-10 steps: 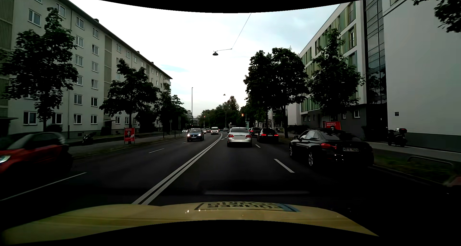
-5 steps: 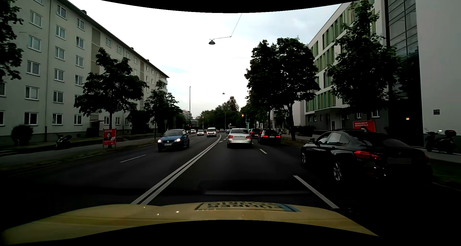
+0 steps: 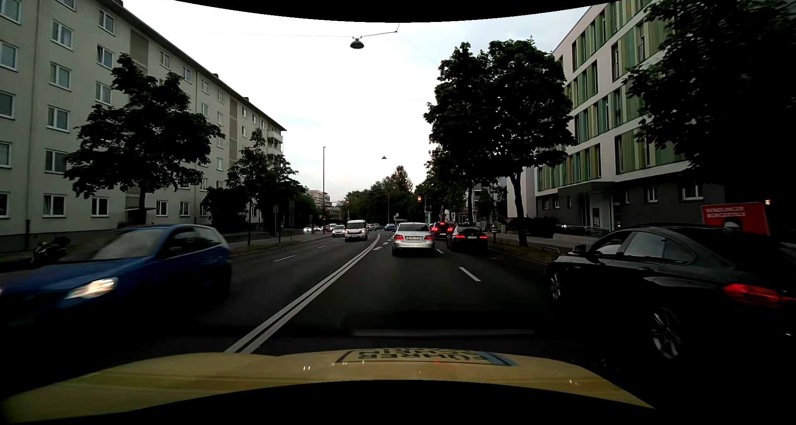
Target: Follow the waypoints while adhering to traffic rules and regulations
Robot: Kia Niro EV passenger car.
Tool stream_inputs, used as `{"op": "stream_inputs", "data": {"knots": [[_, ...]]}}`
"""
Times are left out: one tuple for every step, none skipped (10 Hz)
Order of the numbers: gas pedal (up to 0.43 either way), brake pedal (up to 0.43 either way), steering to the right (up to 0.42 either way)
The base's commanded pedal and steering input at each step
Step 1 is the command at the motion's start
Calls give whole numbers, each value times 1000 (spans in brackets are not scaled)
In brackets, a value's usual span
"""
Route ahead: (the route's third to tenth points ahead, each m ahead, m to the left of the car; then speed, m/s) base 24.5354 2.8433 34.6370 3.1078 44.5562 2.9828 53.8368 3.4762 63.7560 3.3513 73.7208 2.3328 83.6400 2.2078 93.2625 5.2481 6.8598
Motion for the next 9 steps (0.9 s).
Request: {"op": "stream_inputs", "data": {"knots": [[0,0,0],[0,0,0],[0,0,0],[0,0,0],[0,0,0],[0,0,0],[0,0,0],[0,0,-1],[0,0,-1]]}}
